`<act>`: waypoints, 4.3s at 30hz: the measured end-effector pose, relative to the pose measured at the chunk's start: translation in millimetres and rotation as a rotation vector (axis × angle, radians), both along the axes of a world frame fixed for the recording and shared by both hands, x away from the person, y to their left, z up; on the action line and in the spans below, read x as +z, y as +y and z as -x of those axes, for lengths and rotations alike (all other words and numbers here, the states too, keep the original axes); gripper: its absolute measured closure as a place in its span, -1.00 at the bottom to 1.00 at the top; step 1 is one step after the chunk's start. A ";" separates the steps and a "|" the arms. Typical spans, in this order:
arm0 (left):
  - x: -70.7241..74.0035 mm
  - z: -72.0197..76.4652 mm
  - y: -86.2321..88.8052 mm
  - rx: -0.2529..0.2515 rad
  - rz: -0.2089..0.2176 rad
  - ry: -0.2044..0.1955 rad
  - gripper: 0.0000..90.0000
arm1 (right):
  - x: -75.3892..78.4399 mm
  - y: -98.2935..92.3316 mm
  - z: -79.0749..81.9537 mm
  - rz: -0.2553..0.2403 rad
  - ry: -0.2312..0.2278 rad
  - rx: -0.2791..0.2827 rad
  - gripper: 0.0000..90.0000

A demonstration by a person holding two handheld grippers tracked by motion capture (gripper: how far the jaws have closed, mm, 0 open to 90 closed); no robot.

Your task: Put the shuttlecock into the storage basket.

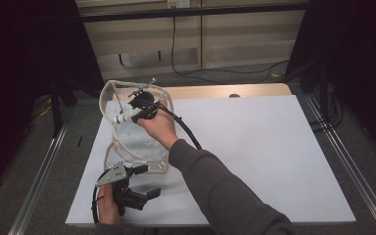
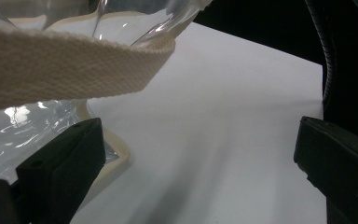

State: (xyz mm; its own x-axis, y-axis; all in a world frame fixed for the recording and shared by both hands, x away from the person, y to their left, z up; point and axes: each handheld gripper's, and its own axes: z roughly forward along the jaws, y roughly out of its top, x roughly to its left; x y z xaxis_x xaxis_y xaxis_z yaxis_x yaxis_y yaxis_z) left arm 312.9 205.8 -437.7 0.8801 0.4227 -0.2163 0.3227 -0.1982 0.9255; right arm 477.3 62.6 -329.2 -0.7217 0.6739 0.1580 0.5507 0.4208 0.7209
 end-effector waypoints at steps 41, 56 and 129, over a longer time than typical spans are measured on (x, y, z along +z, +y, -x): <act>-1.6 -1.3 -0.4 -0.001 -0.015 0.005 -0.95 | -36.3 14.1 -5.0 0.114 -0.043 0.056 0.93; -1.8 -1.5 -0.4 0.001 -0.015 0.004 -0.95 | -39.2 14.2 -5.5 0.142 -0.025 0.043 0.93; -0.1 -0.2 -1.6 -0.003 -0.020 -0.003 -0.95 | 2.7 -7.4 26.0 0.040 0.031 0.061 -0.56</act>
State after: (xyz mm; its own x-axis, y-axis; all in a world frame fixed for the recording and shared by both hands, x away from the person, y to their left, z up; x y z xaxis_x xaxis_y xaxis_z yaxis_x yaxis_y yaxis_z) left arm 313.1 204.2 -437.8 0.8821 0.4240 -0.2052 0.3191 -0.2175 0.9224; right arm 451.2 55.2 -326.5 -0.7569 0.6349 0.1549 0.5451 0.4826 0.6855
